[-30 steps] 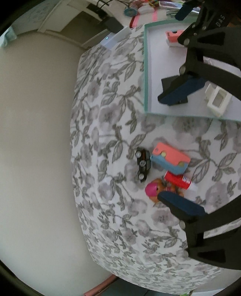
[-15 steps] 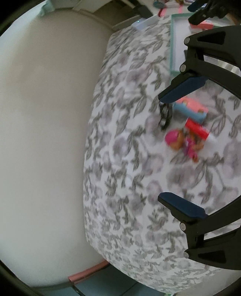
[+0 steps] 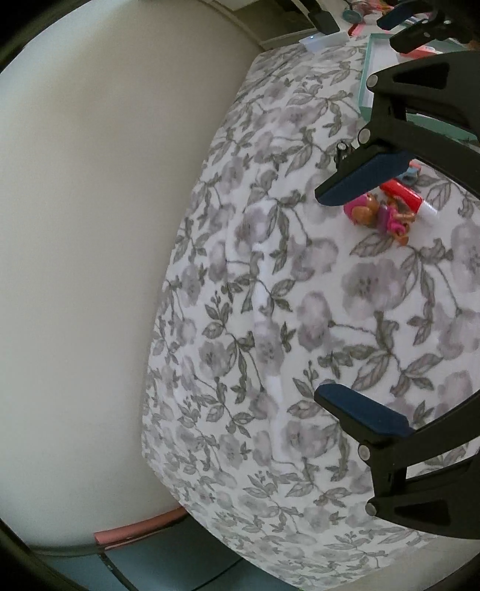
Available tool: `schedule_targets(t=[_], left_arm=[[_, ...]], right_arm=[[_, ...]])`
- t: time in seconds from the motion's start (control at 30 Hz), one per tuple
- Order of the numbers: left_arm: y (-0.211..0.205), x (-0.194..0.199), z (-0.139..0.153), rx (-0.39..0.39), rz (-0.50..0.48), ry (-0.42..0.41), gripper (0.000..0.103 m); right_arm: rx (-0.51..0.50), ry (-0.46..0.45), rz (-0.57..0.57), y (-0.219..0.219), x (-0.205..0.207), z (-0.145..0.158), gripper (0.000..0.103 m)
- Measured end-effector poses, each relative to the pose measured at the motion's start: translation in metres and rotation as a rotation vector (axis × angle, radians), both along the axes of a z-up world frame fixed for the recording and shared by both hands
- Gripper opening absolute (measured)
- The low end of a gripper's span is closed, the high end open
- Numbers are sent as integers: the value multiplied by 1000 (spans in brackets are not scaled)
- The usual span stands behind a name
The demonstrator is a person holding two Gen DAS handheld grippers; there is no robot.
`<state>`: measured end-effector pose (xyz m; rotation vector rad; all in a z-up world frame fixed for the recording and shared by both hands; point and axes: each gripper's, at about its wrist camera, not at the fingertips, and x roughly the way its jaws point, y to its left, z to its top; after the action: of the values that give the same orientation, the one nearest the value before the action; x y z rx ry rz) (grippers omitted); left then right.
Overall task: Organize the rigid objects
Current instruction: 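Withdraw both tools from the tray back toward the pile, then grasp the pink-haired toy figure with the left tool while the right tool grasps the pink-blue case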
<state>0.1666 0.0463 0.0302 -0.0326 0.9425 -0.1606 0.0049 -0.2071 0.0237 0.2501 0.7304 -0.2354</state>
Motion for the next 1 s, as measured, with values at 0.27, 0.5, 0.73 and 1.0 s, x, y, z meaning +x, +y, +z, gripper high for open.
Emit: schedule_targets(t=[0.27,0.5,0.73,1.0], left_arm=[[3,13,-19,-28,-9,75,97],[-18,15,-42,-48,-57,137,97],[-51,15,-68,-58,-150,206,84],[-70,15,-85,-55,-213,260,80]], right_arm=[[42,58,68,25,38,-18,103],[100,132,80,34,65,-50,95],[200,165,82,33,79,-74,79],[225,204,86,39,92,-95,72]])
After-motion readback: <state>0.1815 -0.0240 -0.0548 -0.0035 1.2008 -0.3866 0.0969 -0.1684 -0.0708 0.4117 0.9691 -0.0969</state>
